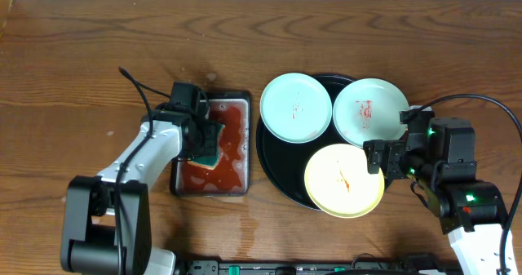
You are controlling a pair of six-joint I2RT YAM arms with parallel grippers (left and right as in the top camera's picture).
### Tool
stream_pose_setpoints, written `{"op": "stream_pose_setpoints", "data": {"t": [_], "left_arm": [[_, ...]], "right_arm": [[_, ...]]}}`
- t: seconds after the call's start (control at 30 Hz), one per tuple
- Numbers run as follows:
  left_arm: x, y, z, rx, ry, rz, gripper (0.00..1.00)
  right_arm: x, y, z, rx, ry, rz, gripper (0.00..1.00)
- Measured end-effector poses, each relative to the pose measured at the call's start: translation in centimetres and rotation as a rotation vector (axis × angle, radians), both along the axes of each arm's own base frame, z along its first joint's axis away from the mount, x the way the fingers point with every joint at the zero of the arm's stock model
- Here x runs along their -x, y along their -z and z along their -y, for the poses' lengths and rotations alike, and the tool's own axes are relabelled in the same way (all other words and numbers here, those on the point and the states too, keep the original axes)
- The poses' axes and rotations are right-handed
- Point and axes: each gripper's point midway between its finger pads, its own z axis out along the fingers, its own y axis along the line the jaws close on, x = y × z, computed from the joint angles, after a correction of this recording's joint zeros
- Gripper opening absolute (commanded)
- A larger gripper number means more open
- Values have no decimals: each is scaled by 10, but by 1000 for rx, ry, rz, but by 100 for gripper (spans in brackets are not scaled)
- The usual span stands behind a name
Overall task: Clean dirty plates on tray and stack at the side
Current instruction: 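Grasp the green sponge with the left gripper in the soapy water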
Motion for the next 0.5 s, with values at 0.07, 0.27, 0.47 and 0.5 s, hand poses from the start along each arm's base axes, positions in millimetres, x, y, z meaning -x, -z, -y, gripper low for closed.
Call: {"op": "stream_pose_setpoints", "data": {"t": [0.07, 0.27, 0.47, 0.5], "left_arm": [[0, 2, 0, 0, 0, -2, 30], [-1, 6, 3, 14, -5, -10, 8], [-1, 6, 5, 25, 0, -13, 8], [0, 6, 5, 25, 0, -15, 7]], "right_arm": [[0, 0, 0, 0, 0, 0, 99], [0, 0, 0, 0, 0, 0, 99], [0, 0, 0, 0, 0, -2, 99], [1, 0, 0, 0, 0, -3, 99]]}}
